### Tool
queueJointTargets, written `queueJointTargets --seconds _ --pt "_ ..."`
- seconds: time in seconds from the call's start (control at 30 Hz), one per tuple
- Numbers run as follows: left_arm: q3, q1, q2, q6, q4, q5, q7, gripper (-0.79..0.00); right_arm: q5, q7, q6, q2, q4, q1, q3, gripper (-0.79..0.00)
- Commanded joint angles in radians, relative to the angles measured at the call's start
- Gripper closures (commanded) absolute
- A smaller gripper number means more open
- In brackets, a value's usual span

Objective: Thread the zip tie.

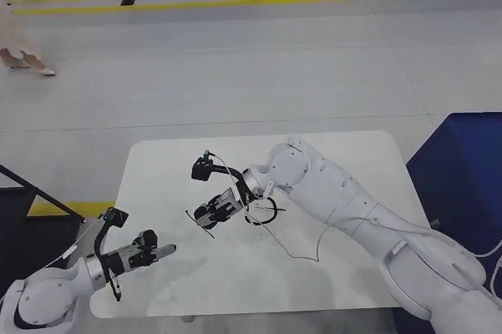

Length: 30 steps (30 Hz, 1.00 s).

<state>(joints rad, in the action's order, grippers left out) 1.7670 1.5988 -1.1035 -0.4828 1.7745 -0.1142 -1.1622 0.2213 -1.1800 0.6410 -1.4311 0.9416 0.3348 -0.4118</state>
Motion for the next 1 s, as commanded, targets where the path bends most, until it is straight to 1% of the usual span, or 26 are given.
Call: queueJointTargets --seconds 0.0,0.17,0.2,0.23,0.27,0.3,0.33,0.4,0.43,0.47,0.57,0.7,0.77,0.8,0.97 --pt "0.000 0.001 0.000 0.001 0.001 -0.257 0.209 -0.785 -0.009 0.000 0.000 -0.001 -0.001 0.000 -0.001 0.000" --pt "0.000 0.001 0.000 0.001 0.001 -0.257 0.209 -0.785 -0.009 0.000 0.000 -0.001 -0.001 0.000 -0.001 0.000" --pt "0.000 0.001 0.000 0.001 0.001 -0.257 0.209 -0.785 -0.005 0.004 0.003 -0.002 0.020 0.011 0.003 0.000" --pt "-0.013 0.005 -0.002 0.001 0.003 -0.211 0.212 -0.785 0.015 0.000 0.000 -0.003 0.058 0.029 0.015 0.000" --pt "-0.042 0.014 -0.005 0.006 -0.001 -0.107 0.180 -0.785 0.024 -0.004 -0.005 -0.002 0.072 0.033 0.021 0.000" --pt "-0.066 0.007 -0.002 0.051 -0.019 0.049 0.063 -0.785 0.018 -0.010 -0.011 0.000 0.082 0.031 0.031 0.000" --pt "-0.059 -0.040 0.006 0.153 -0.053 0.249 -0.097 -0.785 0.018 -0.023 -0.024 0.002 0.096 0.032 0.049 0.000" --pt "-0.045 -0.115 0.018 0.270 -0.117 0.445 -0.302 -0.785 0.075 -0.032 -0.033 0.004 0.137 0.035 0.074 0.000" --pt "-0.038 -0.149 0.023 0.312 -0.154 0.498 -0.364 -0.785 0.095 -0.034 -0.035 0.009 0.147 0.029 0.085 0.000" --pt "-0.045 -0.174 0.027 0.337 -0.178 0.532 -0.374 -0.785 0.102 -0.035 -0.036 0.014 0.153 0.021 0.097 0.000" --pt "-0.099 -0.212 0.046 0.410 -0.217 0.656 -0.374 -0.785 0.112 -0.025 -0.026 0.029 0.151 0.003 0.121 0.000" --pt "-0.158 -0.246 0.082 0.487 -0.261 0.815 -0.374 -0.785 0.152 0.003 0.003 0.057 0.167 -0.011 0.147 0.000" --pt "-0.193 -0.255 0.103 0.507 -0.269 0.880 -0.374 -0.785 0.187 0.020 0.020 0.073 0.196 -0.015 0.164 0.000" --pt "-0.198 -0.255 0.107 0.508 -0.272 0.880 -0.374 -0.785 0.206 0.025 0.025 0.081 0.209 -0.018 0.175 0.000" --pt "-0.198 -0.255 0.107 0.508 -0.272 0.880 -0.374 -0.785 0.205 0.034 0.024 0.081 0.218 -0.009 0.174 0.000"
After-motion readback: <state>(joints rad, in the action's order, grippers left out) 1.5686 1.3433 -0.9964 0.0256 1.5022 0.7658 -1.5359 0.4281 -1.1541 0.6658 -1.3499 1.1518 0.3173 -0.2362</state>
